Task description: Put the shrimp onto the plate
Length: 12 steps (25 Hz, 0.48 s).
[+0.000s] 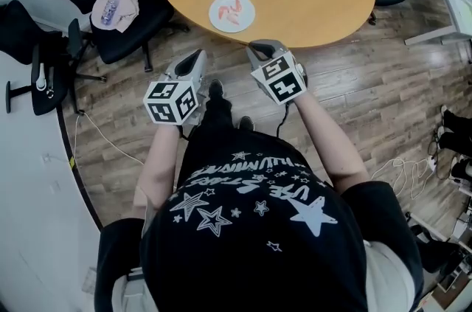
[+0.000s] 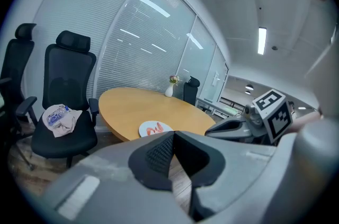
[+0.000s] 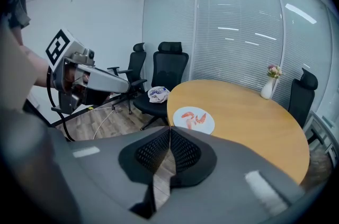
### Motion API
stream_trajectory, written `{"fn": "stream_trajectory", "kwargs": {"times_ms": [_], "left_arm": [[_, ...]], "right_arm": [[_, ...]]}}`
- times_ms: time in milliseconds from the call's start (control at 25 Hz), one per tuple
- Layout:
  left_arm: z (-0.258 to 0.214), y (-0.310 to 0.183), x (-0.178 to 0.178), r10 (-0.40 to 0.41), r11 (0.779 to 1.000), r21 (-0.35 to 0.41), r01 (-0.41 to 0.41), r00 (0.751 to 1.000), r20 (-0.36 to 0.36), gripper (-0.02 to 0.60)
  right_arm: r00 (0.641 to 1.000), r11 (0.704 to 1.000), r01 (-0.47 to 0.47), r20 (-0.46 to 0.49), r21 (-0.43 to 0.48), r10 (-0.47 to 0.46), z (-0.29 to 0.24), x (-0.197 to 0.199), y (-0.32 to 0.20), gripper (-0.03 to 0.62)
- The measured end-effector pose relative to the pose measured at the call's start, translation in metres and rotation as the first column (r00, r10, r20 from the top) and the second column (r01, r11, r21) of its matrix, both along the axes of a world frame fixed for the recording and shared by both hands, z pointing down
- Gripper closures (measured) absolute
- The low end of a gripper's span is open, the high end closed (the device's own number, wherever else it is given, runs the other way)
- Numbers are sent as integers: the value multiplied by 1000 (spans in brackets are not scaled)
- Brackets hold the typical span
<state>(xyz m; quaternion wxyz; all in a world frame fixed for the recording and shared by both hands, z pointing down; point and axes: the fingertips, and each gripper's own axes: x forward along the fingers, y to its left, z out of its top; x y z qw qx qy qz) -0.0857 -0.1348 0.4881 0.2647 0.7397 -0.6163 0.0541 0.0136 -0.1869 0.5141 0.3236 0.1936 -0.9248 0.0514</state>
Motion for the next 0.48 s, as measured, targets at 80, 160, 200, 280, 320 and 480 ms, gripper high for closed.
{"fn": "stream_trajectory", "kwargs": {"times_ms": [80,160,200,280,320,480], "left_arm": [[-1,9,5,-8,1000,1,8,1000,1,580],[-3,17,9,-10,1000,3,10,1000,4,580],[-3,20,10,-10,1000,4,10,1000,6,580],[-4,25,11,-6,1000,5,6,1000,10,580],[-5,27,11,-3,1000,5,3,1000,12,580],[-1,33,10,13,1000,-6,-12,1000,10,580]], "right_arm": [[1000,1000,9,13,-8,-9,0,2,10,591],[1000,1000,19,19,-11,-19,1,4,17,591],[1000,1000,23,21,-14,-23,2,5,20,591],[999,999,36,21,-30,-36,4,5,26,592],[999,998,44,23,-42,-43,5,5,28,592],[999,998,37,33,-56,-35,3,4,32,592]]}}
